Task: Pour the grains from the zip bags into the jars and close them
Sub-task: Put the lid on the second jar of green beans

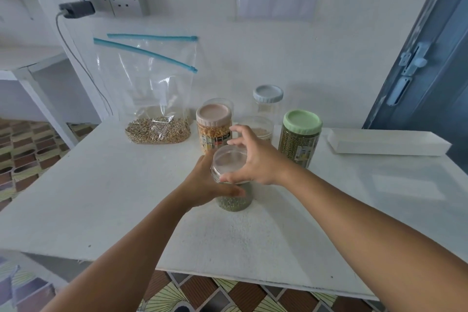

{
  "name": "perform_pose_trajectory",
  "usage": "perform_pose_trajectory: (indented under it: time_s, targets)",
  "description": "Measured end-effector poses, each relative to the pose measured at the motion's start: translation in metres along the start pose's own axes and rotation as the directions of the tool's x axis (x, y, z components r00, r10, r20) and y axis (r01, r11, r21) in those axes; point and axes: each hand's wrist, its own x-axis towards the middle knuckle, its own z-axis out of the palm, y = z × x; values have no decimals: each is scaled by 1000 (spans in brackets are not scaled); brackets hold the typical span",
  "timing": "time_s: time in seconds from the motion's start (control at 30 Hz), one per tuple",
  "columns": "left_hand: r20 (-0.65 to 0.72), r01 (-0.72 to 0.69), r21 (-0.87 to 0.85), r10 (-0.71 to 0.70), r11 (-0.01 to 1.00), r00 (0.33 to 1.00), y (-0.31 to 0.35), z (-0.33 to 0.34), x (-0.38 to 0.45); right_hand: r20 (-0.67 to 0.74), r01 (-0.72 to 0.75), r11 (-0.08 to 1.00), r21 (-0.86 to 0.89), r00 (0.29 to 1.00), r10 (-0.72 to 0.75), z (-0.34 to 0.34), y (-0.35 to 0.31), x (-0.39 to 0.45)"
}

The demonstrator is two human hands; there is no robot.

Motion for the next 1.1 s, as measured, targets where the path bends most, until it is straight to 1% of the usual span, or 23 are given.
perform_pose_trajectory:
  time_s: [0.1,0.23,0.37,0.5,0.6,0.73,0.83,0.93,0.97,1.07,1.1]
  targets:
    - [54,14,-41,-12,999,998,4,-4,-2,44,12,998,-56,999,-10,-6,-6,5]
    - [127,85,-89,-74,992,989,5,-15,-1,94,3,996,-87,996,5,-12,-8,9]
    - [128,104,-94,-91,990,988,2,-13,0,140,11,991,-133,990,7,-12,-8,8]
    - [114,85,-100,-73,991,991,0,-9,0,149,-4,995,-104,989,19,-14,-6,7]
    - [108,61,-86,-52,994,993,4,-7,0,129,-9,989,-145,991,28,-15,-2,2]
    - [108,29,-67,-22,997,994,6,-7,2,107,-64,986,-155,991,81,-15,0,-3]
    - [100,37,-88,-28,995,995,3,-7,2,30,-93,967,-238,994,103,-12,-6,-3]
    - [97,35,-95,-26,995,995,2,-5,2,-17,-80,930,-360,997,79,-9,-9,-4]
    - [99,32,-94,-23,995,995,3,-5,2,4,-70,923,-378,997,77,-10,-9,-4]
    - [101,25,-87,-16,996,995,4,-4,2,157,-89,951,-297,978,140,-23,-12,-4]
    - [97,22,-84,-13,996,995,4,-3,2,198,-89,951,-295,968,152,-27,-13,-5]
